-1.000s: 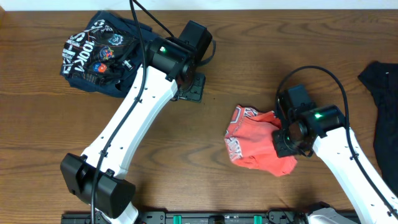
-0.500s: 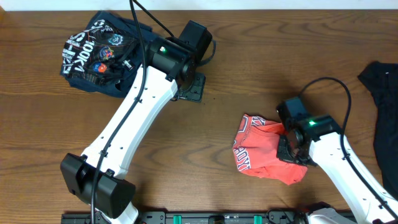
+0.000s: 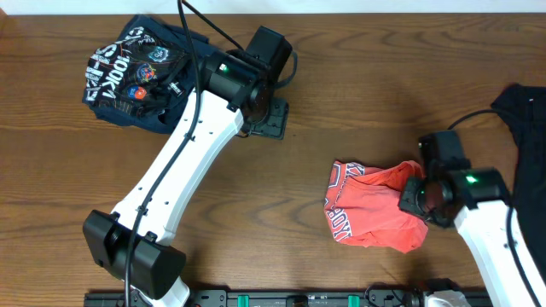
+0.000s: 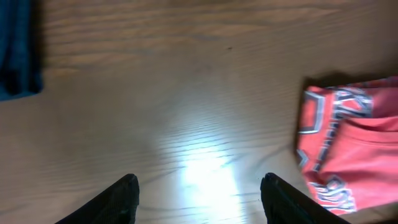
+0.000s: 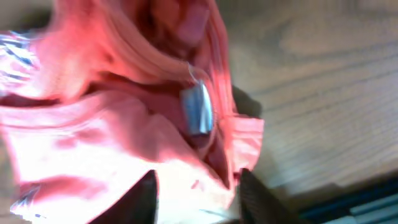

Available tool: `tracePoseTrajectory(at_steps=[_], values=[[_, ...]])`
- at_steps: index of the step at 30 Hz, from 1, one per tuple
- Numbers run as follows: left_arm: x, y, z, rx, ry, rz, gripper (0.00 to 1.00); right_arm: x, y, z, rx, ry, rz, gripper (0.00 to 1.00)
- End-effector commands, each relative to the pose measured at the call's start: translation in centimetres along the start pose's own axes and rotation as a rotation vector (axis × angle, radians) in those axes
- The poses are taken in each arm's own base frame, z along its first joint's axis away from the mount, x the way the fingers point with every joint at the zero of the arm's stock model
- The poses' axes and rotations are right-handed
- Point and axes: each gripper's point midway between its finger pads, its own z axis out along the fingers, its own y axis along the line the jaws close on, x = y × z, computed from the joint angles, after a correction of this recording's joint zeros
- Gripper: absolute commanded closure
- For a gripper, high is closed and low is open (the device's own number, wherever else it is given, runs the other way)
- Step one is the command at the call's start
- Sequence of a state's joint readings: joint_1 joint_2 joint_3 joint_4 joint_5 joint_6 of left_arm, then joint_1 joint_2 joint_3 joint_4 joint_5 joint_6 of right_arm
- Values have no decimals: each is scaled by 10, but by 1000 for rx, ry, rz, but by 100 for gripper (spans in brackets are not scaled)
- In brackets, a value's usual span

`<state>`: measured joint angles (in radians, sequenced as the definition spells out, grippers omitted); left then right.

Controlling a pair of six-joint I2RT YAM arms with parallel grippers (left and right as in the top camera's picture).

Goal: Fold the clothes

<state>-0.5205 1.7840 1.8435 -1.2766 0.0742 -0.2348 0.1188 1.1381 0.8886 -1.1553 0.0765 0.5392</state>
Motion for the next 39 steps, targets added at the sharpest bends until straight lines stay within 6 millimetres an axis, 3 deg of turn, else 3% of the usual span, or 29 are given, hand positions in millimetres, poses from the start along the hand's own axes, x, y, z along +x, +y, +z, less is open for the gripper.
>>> tracePoseTrajectory(at_steps=[1,5,9,12,14,17,18,21,25,27,29,31,35,36,39], values=[[1,-16,2,102,23,10,36,-11,8,-8,-51,-50,-37,50],[1,-23,9,135,23,14,35,-29,19,2,-84,-109,-33,47],[5,-28,18,171,44,14,35,-61,38,18,-125,-200,-53,47],[9,-28,27,167,57,15,36,-73,47,31,-131,-210,-61,62],[14,-28,33,164,73,17,35,-71,45,43,-106,-175,-62,66],[23,-29,41,157,103,23,35,-68,41,57,-79,-127,-54,96],[25,-30,44,156,109,27,35,-70,41,58,-87,-125,-48,99],[30,-37,52,161,113,49,36,-85,40,54,-107,-178,-17,99],[35,-53,61,178,104,93,36,-114,47,29,-209,-285,3,99],[38,-58,63,180,106,107,35,-117,56,11,-293,-307,-52,85],[39,-59,63,178,108,111,35,-112,66,-5,-362,-321,-159,87],[39,-59,63,178,108,111,35,-108,56,-13,-319,-331,-169,96],[39,-59,63,178,106,111,35,-107,24,-17,-181,-352,-116,97],[38,-59,63,179,104,111,35,-104,26,-17,-204,-337,-120,92],[37,-60,63,181,97,112,35,-87,37,-10,-264,-260,-175,57]])
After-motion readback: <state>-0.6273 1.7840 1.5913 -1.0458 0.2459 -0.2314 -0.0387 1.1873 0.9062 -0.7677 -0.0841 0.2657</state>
